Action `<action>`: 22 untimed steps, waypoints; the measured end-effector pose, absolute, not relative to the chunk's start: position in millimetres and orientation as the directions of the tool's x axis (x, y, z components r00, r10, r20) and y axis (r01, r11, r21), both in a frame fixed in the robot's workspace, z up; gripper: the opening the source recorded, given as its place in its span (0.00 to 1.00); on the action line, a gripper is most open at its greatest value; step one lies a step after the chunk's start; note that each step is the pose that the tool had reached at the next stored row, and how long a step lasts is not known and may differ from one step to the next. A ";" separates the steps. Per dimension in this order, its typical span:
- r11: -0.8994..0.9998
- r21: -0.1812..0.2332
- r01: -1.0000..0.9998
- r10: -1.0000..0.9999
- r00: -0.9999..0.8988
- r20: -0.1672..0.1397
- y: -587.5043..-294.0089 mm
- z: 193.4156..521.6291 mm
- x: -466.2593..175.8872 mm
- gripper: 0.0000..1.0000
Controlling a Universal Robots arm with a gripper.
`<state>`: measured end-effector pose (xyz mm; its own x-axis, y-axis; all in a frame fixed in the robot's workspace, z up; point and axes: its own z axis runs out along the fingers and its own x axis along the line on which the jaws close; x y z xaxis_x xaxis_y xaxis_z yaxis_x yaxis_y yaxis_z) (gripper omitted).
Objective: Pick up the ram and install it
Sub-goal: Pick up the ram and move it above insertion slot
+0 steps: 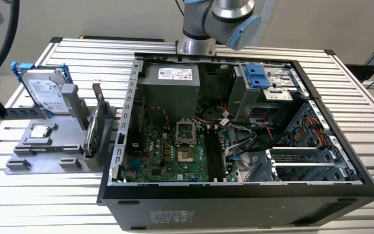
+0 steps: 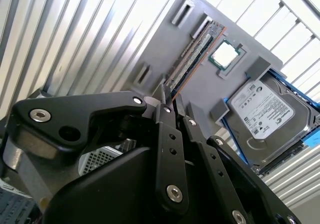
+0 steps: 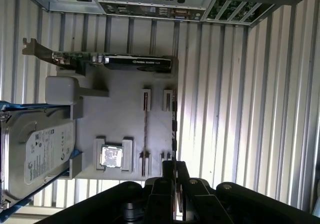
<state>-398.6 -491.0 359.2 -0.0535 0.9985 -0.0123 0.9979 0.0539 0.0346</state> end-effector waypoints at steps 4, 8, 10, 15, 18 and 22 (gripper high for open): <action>0.054 0.035 0.998 0.998 -0.054 -0.012 -491.0 362.0 -398.6 0.00; 0.054 0.035 0.998 0.998 -0.054 -0.012 -491.0 364.9 -398.5 0.00; 0.054 0.035 0.998 0.998 -0.053 -0.012 -491.0 366.3 -398.5 0.00; 0.054 0.035 0.998 0.998 -0.053 -0.012 -491.0 369.7 -398.5 0.00; 0.054 0.035 0.998 0.998 -0.054 -0.012 -491.0 371.1 -398.5 0.00; 0.054 0.035 0.998 0.998 -0.054 -0.012 -491.0 372.9 -398.6 0.00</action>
<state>-398.6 -491.0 372.9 -0.0535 0.9985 -0.0122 0.9979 0.0539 0.0352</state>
